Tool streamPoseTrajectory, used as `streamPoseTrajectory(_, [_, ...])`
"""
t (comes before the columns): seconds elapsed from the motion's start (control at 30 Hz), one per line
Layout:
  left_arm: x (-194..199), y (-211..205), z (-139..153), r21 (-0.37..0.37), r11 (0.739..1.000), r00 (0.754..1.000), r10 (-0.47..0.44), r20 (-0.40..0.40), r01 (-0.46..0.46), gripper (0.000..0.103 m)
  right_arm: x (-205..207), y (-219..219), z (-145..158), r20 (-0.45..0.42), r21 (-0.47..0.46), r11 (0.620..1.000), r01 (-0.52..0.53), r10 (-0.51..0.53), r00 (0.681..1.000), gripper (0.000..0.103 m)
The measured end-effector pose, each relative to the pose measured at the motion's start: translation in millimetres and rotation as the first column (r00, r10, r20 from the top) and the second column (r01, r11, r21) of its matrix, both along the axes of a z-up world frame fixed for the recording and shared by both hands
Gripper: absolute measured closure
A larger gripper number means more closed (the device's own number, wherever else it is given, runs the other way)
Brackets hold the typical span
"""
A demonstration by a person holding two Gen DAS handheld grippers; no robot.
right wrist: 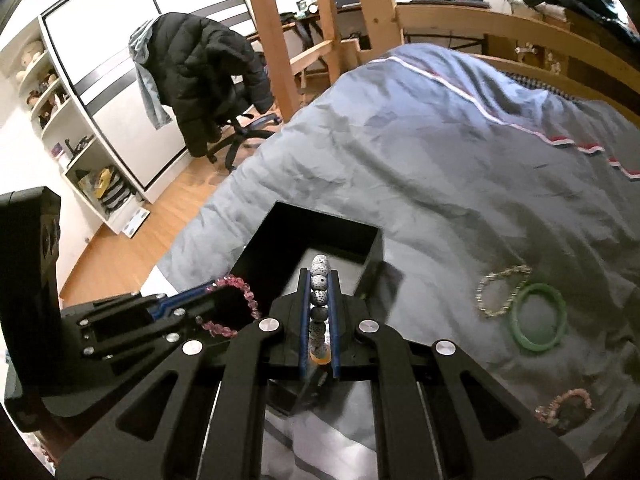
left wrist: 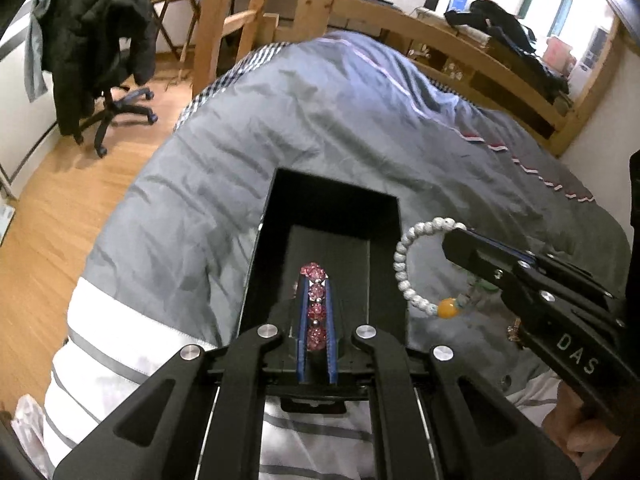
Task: Organize jewelry
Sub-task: 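Carry both held bracelets over the black jewelry box, then open both tools to drop the bracelets into the black box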
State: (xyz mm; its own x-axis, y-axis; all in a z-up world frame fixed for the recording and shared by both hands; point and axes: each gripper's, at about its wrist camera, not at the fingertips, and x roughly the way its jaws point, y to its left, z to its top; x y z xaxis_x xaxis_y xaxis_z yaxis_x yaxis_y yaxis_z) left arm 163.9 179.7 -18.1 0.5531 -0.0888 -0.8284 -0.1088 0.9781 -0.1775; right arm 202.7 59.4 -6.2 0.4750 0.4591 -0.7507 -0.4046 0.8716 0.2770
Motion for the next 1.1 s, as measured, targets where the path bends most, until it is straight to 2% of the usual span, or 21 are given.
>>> streamPoseTrajectory(0.3, [1,13,-14,-0.013,0.999,0.997,0.037,-0.071,-0.038,0.096,1,15,-23,-0.047,-0.003,1.0,-0.031,0.03,0.998,0.094])
streamPoseTrajectory(0.57, [-1,17,-12,-0.036,0.998,0.996,0.051,-0.067,-0.054,0.096,1,17,-40,-0.059,0.017,0.998,-0.068,0.069,0.996,0.094])
streamPoseTrajectory(0.73, [-2,23,-9,-0.041,0.995,0.994,0.089,-0.057,-0.092,0.093,0,12,-33,-0.058,0.056,0.996,-0.069,0.072,0.996,0.093])
streamPoseTrajectory(0.77, [-4,24,-6,-0.047,0.994,0.994,0.096,-0.044,-0.098,0.086,0,11,-31,-0.056,0.059,0.996,-0.069,0.072,0.996,0.093])
streamPoseTrajectory(0.8, [-6,25,-2,-0.035,0.993,0.994,0.109,-0.026,-0.11,0.073,0,11,-29,-0.048,0.056,0.996,-0.065,0.068,0.997,0.091])
streamPoseTrajectory(0.83, [-7,25,-1,-0.024,0.993,0.993,0.116,-0.015,-0.117,0.066,0,10,-27,-0.048,0.064,0.996,-0.069,0.072,0.996,0.089])
streamPoseTrajectory(0.87, [-8,25,1,-0.018,0.993,0.993,0.118,-0.004,-0.118,0.058,0,11,-25,-0.055,0.075,0.994,-0.079,0.083,0.995,0.08])
streamPoseTrajectory(0.9, [-8,24,2,-0.021,0.993,0.993,0.115,-0.002,-0.115,0.057,-1,11,-23,-0.043,0.064,0.995,-0.076,0.079,0.996,0.069])
streamPoseTrajectory(0.93, [-8,24,2,-0.024,0.993,0.994,0.113,0.0,-0.113,0.056,-3,10,-21,-0.027,0.05,0.996,-0.071,0.072,0.997,0.065])
streamPoseTrajectory(1.0, [-8,22,3,-0.007,0.993,0.993,0.115,0.009,-0.115,0.047,-5,4,-17,-0.004,0.04,0.997,-0.059,0.059,0.998,0.049])
streamPoseTrajectory(1.1, [-10,19,7,-0.002,0.994,0.994,0.106,0.038,-0.106,0.03,-9,-16,-10,0.045,0.003,1.0,-0.02,0.019,0.999,0.037])
